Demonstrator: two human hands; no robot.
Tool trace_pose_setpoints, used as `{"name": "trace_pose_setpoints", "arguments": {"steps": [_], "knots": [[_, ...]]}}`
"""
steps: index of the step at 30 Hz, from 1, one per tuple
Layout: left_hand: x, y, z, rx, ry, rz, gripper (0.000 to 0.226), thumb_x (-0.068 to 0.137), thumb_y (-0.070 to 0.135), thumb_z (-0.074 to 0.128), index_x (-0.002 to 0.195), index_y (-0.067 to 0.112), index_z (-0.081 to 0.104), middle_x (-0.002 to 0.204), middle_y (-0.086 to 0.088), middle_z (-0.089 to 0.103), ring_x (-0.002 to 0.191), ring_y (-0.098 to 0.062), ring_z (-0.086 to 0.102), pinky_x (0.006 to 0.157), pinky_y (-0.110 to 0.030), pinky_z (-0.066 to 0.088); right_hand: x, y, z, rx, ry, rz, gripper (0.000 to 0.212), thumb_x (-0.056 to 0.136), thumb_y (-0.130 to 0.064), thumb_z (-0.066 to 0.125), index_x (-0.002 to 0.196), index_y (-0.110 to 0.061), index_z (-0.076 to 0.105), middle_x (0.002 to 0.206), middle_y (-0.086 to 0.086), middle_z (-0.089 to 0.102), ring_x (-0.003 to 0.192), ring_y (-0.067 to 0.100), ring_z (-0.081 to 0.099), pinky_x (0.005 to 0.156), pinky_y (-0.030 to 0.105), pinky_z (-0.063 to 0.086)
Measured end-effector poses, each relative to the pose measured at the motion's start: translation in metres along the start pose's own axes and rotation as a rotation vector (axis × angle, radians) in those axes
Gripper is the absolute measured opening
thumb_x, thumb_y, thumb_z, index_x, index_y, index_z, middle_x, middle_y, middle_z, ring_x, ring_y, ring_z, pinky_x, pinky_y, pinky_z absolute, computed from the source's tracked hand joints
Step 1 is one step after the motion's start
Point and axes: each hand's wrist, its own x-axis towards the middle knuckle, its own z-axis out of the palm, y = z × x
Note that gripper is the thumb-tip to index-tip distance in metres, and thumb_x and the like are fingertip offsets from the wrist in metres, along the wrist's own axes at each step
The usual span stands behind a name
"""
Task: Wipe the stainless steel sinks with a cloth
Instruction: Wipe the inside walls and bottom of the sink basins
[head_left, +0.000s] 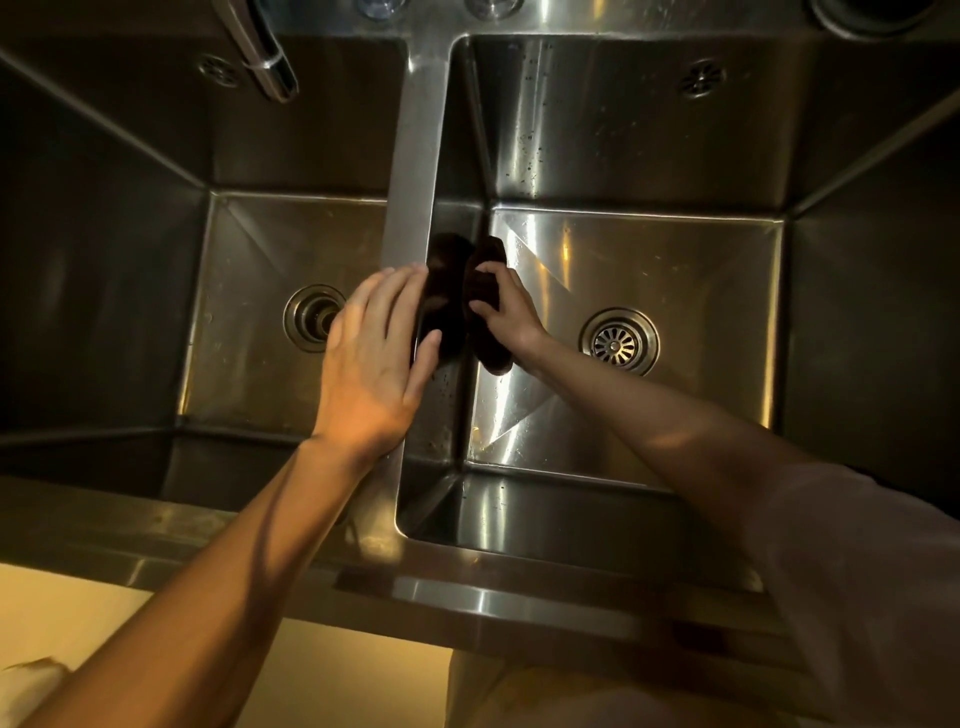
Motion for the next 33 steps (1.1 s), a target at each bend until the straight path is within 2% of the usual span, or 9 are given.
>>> {"name": "trace_pose_setpoints", "arguments": {"steps": [5,9,11,13,17,20,23,27,33], "knots": [[0.000,0.001,-0.001,0.001,0.002,0.004,0.053,0.100,0.034,0.037,0.146,0.008,0.034,0.145,-0.011,0.042,0.137,-0.025,0.033,0.111,-0.040,0.030,-0.011,-0.051,-0.027,0.076,0.092,-0.229,0.048,0.087,-0.008,0.063,0.132,-0.010,0.048,0.130,0.011,0.050,0.121,0.021,0.049,0.101,0.025,0.040],[0.001,0.001,-0.001,-0.007,-0.007,0.000,0.054,0.100,0.036,0.035,0.146,0.008,0.034,0.145,-0.010,0.042,0.138,-0.024,0.032,0.111,-0.039,0.029,-0.016,-0.083,-0.047,0.184,0.146,-0.412,0.047,0.087,-0.011,0.063,0.132,-0.012,0.049,0.128,0.007,0.050,0.118,0.008,0.047,0.097,0.006,0.038],[0.001,0.000,0.000,-0.009,-0.010,-0.007,0.054,0.100,0.037,0.035,0.146,0.009,0.034,0.146,-0.009,0.042,0.138,-0.023,0.032,0.111,-0.039,0.029,-0.014,-0.086,-0.049,0.184,0.158,-0.436,0.047,0.088,-0.013,0.062,0.133,-0.014,0.048,0.129,0.005,0.049,0.116,0.003,0.046,0.095,0.002,0.036],[0.001,0.000,0.000,-0.015,-0.011,-0.010,0.054,0.100,0.037,0.035,0.146,0.009,0.035,0.146,-0.009,0.042,0.139,-0.023,0.032,0.112,-0.039,0.029,-0.006,-0.080,-0.047,0.163,0.138,-0.400,0.048,0.089,-0.013,0.061,0.134,-0.014,0.045,0.132,0.006,0.048,0.119,0.006,0.046,0.098,0.007,0.037],[0.001,0.000,0.000,-0.024,-0.010,-0.007,0.053,0.100,0.036,0.036,0.146,0.010,0.034,0.146,-0.009,0.042,0.139,-0.022,0.031,0.113,-0.038,0.028,0.024,-0.050,-0.040,0.048,0.053,-0.220,0.050,0.090,-0.006,0.059,0.137,-0.007,0.041,0.137,0.014,0.047,0.127,0.025,0.046,0.107,0.033,0.040],[0.001,0.000,0.000,-0.025,-0.017,-0.016,0.053,0.100,0.036,0.036,0.147,0.011,0.033,0.146,-0.008,0.041,0.139,-0.020,0.029,0.113,-0.035,0.025,0.034,-0.023,-0.025,0.046,0.017,-0.027,0.050,0.090,-0.003,0.057,0.137,-0.012,0.040,0.136,0.013,0.047,0.126,0.027,0.047,0.108,0.041,0.039],[0.001,0.001,-0.002,-0.021,-0.028,-0.017,0.054,0.100,0.036,0.034,0.147,0.010,0.033,0.146,-0.008,0.040,0.139,-0.020,0.029,0.113,-0.037,0.026,0.033,-0.005,-0.009,0.097,0.024,0.075,0.050,0.090,-0.003,0.056,0.136,-0.017,0.040,0.135,0.012,0.048,0.125,0.027,0.048,0.108,0.045,0.039],[0.001,0.003,-0.003,-0.017,-0.035,-0.002,0.053,0.100,0.035,0.035,0.146,0.008,0.035,0.146,-0.010,0.041,0.139,-0.023,0.031,0.113,-0.040,0.029,0.021,-0.004,-0.006,0.097,0.043,0.082,0.049,0.088,-0.006,0.060,0.131,-0.021,0.043,0.131,0.010,0.051,0.121,0.027,0.050,0.107,0.047,0.040],[-0.001,0.004,-0.007,-0.006,-0.060,-0.025,0.055,0.100,0.037,0.032,0.146,0.008,0.034,0.148,-0.010,0.040,0.140,-0.024,0.029,0.113,-0.044,0.030,-0.059,-0.029,-0.003,0.116,-0.028,-0.090,0.052,0.086,-0.010,0.065,0.132,-0.015,0.042,0.132,0.010,0.047,0.121,0.026,0.049,0.106,0.044,0.041]]}}
